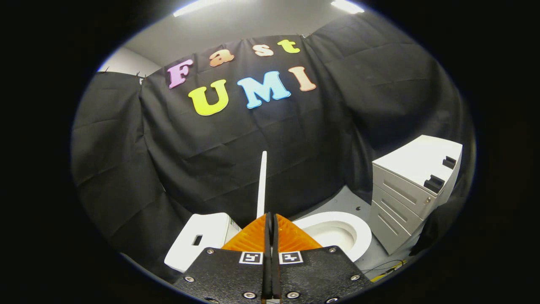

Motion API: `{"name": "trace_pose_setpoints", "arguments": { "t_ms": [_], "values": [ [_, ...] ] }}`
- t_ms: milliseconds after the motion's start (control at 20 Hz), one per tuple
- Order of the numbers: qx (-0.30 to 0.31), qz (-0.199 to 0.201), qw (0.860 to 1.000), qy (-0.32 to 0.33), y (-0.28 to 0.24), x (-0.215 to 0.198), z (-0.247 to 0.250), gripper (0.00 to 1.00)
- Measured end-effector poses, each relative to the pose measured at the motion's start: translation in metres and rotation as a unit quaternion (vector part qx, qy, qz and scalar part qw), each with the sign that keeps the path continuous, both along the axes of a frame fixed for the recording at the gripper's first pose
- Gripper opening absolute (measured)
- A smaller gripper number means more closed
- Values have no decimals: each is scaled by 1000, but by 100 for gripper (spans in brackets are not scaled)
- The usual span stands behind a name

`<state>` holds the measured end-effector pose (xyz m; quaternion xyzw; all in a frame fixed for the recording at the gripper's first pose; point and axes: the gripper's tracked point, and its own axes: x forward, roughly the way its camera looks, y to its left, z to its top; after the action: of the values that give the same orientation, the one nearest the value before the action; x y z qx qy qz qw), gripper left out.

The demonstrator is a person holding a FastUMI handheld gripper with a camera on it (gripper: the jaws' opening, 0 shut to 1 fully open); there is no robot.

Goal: Open the toilet lid.

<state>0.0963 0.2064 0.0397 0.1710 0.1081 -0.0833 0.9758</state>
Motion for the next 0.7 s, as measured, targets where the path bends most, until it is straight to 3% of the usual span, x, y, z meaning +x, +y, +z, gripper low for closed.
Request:
{"name": "trace_pose_setpoints", "arguments": {
  "t_ms": [300,700],
  "values": [
    [-8,13,1000,-12,24,2,12,0],
    [-67,56,995,-38,76,8,30,0]
  ]
}}
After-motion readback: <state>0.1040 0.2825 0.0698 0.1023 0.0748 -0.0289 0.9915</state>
